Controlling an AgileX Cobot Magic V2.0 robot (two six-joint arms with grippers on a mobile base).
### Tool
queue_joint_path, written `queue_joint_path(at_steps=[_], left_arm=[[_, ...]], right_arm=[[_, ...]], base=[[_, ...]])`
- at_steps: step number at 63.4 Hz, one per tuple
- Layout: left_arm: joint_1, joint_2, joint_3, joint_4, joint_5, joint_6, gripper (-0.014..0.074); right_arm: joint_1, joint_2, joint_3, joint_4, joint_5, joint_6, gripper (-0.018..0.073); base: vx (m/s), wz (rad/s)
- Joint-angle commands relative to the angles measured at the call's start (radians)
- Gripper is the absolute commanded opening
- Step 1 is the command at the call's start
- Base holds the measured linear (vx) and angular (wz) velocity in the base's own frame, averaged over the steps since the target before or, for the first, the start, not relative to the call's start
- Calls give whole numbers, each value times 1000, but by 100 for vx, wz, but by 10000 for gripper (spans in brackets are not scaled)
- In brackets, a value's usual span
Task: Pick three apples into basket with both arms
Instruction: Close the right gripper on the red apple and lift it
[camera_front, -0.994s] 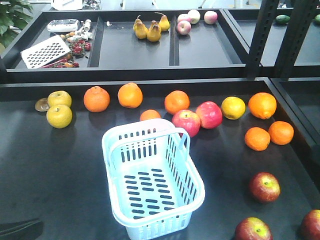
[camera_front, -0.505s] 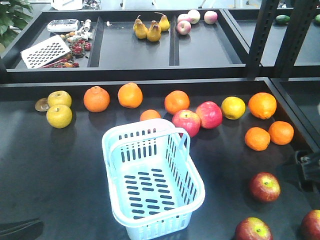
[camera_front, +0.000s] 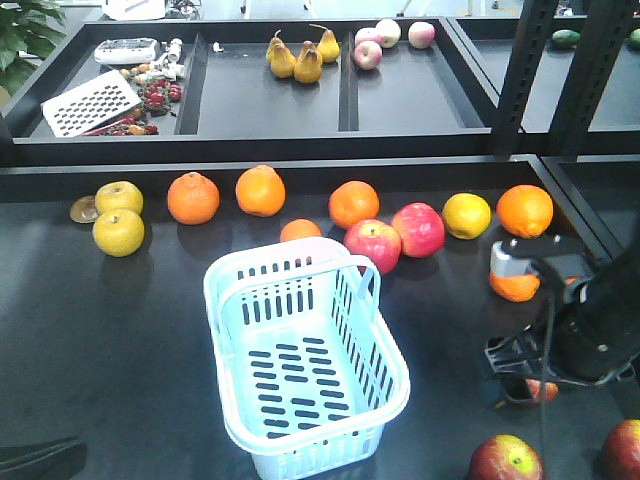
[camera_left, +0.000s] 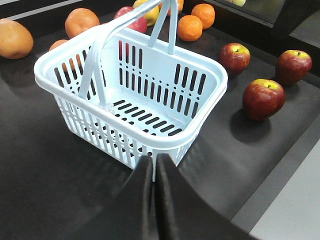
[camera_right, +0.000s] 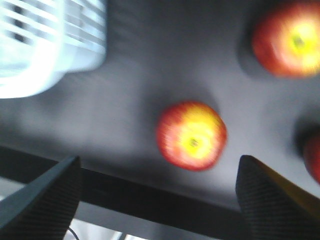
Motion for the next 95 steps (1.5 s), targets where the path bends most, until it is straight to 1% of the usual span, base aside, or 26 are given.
queue_joint_path(at_steps=[1,6,15,24,29,71,85,90,95], left_arm=[[-2,4,-25,-35,-49,-6,-8],[-2,4,-25,-35,-49,-6,-8],[-2,4,-25,-35,-49,-6,-8],[-2,4,-25,-35,-49,-6,-8],[-2,4,-25,-35,-49,-6,-8],[-2,4,-25,-35,-49,-6,-8],[-2,4,-25,-35,-49,-6,-8],[-2,4,-25,-35,-49,-6,-8],[-2,4,-25,-35,-49,-6,-8]], right_arm=[[2,45,-31,-45,20,75,592],[2,100,-31,-51,33,90,592],[2,186,-31,-51,3,110,592],[1,258,-31,-59,2,138,592],[1,285,-31,-61,-6,137,592],[1,417,-31,-62,-59,138,592],[1,468,-31,-88,-77,132,592],[1,466,-31,-88,-81,129,580],[1,466,-31,-90,-96,122,528]], base=[[0,0],[0,0],[0,0],[0,0],[0,0],[0,0],[0,0],[0,0],[0,0]])
